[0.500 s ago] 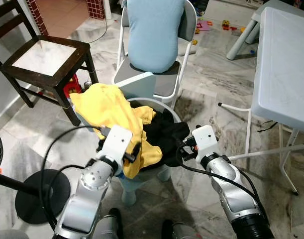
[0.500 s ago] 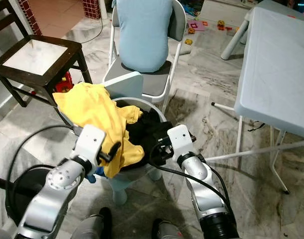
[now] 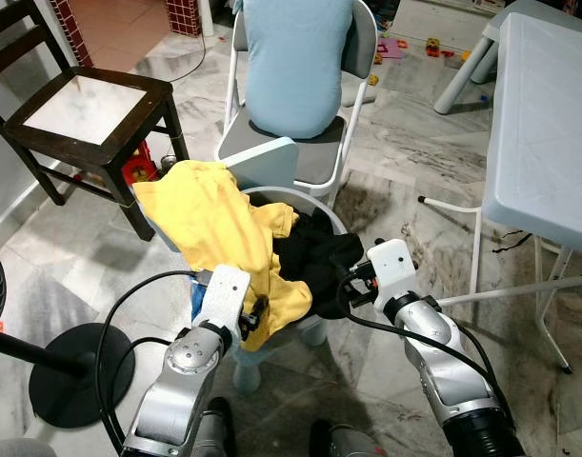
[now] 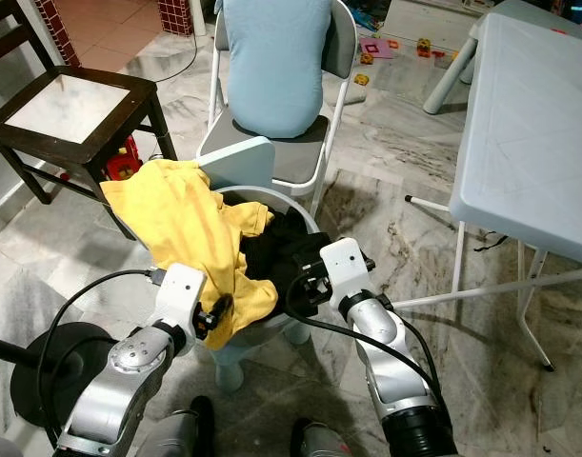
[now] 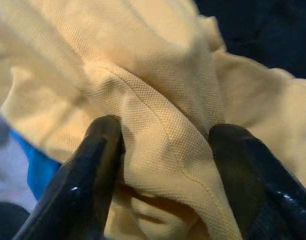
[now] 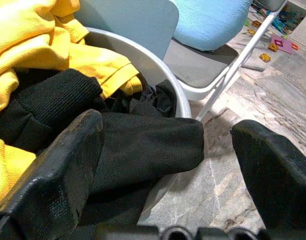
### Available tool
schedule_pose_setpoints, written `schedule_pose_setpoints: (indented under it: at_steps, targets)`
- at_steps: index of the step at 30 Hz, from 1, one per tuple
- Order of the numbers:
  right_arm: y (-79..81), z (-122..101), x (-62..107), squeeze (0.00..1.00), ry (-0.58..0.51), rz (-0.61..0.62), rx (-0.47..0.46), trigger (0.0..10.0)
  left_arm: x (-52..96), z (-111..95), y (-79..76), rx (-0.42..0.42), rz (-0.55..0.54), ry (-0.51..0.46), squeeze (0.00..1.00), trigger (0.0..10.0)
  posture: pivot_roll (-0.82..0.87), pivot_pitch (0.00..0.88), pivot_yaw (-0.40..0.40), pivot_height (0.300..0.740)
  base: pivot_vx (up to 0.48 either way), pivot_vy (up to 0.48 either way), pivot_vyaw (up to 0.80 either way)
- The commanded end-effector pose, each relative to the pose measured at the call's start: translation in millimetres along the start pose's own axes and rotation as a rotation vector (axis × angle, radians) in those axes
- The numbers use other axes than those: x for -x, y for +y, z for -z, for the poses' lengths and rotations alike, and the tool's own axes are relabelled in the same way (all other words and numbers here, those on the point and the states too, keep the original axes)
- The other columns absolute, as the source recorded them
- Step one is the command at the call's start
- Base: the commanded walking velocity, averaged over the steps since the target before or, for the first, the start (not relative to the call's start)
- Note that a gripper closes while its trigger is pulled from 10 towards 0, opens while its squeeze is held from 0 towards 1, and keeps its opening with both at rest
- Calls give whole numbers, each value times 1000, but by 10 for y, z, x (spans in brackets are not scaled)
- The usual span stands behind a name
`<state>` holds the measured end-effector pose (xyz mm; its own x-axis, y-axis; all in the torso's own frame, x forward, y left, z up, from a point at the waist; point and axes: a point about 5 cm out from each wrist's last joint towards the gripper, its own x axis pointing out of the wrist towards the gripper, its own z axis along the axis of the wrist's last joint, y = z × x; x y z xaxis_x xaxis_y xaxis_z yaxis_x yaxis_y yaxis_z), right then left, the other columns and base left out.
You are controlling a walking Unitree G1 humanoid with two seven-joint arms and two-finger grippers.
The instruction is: Hang hanger
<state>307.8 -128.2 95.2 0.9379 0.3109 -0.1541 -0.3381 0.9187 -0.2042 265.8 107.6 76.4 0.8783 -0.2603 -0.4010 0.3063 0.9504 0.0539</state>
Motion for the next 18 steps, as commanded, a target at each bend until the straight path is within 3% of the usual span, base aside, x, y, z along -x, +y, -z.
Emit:
schedule_pose_setpoints:
  at_steps: [1,4,10,18]
  targets:
    - [-6,8,17,0,5,-2,5,10000,10,133,-13,41,-2,49,0,0,31,219,-97,740,0,0,0]
    - [-1,-2,8,0,2,-8,10,10000,25,200,-17,108,-25,69,0,0,29,220,-102,740,0,0,0]
    - [-12,-7,5,0,1,-9,15,10000,19,156,12,154,-58,42,0,0,30,220,-106,740,0,0,0]
    - [-6,1,14,0,4,-7,13,10000,-6,31,156,147,-128,-27,0,0,26,222,-104,740,0,0,0]
